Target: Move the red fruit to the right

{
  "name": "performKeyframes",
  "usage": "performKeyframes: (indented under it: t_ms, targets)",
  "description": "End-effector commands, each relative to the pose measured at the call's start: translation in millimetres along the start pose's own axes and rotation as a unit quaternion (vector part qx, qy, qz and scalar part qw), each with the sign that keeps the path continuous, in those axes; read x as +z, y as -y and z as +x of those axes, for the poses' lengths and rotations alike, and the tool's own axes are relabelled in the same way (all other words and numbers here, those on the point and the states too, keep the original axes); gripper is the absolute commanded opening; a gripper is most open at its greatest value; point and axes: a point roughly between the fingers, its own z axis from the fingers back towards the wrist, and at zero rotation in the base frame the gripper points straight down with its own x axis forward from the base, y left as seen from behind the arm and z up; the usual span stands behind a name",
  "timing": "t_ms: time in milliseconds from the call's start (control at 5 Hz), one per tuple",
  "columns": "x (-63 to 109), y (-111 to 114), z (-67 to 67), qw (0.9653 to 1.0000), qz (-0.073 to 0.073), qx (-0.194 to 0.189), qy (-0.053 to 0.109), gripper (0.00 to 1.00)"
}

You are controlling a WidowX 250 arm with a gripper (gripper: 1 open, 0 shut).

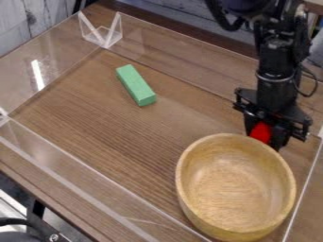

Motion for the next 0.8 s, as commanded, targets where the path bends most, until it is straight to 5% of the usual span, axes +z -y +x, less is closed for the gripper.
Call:
performKeyframes:
  t_ms: [0,600]
  targets:
    - [17.1,14.3,4.5,0.9994,-0.003,-0.013,0.031,1.0]
    - [46.3,24.6,-8.5,0.9991,0.018,0.027,0.027,1.0]
